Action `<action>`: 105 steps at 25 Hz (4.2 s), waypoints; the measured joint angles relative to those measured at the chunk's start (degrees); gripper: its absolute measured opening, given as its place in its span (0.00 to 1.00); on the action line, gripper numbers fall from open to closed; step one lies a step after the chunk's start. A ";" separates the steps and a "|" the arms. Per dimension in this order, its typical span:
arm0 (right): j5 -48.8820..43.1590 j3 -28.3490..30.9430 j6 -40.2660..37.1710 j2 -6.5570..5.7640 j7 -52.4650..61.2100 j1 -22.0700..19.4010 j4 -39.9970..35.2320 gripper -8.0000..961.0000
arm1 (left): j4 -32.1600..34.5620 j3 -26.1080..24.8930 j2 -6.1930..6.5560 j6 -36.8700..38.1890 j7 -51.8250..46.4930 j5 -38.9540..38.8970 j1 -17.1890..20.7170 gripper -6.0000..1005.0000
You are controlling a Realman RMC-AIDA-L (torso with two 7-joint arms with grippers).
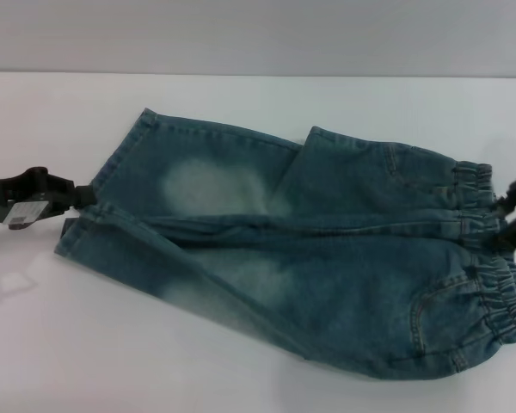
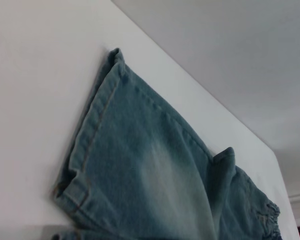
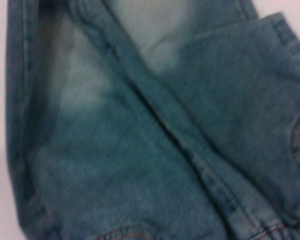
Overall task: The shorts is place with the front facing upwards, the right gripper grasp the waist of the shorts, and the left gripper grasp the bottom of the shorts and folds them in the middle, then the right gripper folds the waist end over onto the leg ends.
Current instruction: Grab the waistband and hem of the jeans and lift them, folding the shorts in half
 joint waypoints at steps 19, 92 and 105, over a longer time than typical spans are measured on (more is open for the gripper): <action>-5.43 -9.18 -2.35 0.31 0.96 1.56 6.97 0.68 | -0.49 -0.14 -0.64 -0.94 -0.07 0.21 -1.76 0.08; -1.74 -18.16 -1.02 1.82 -1.18 4.38 12.26 0.59 | -0.58 -0.07 -1.75 -2.18 1.61 0.35 -1.49 0.09; -0.18 -17.76 -0.60 2.24 -1.93 4.20 11.91 0.57 | -0.58 -0.14 -1.84 -2.34 2.17 0.21 -1.70 0.10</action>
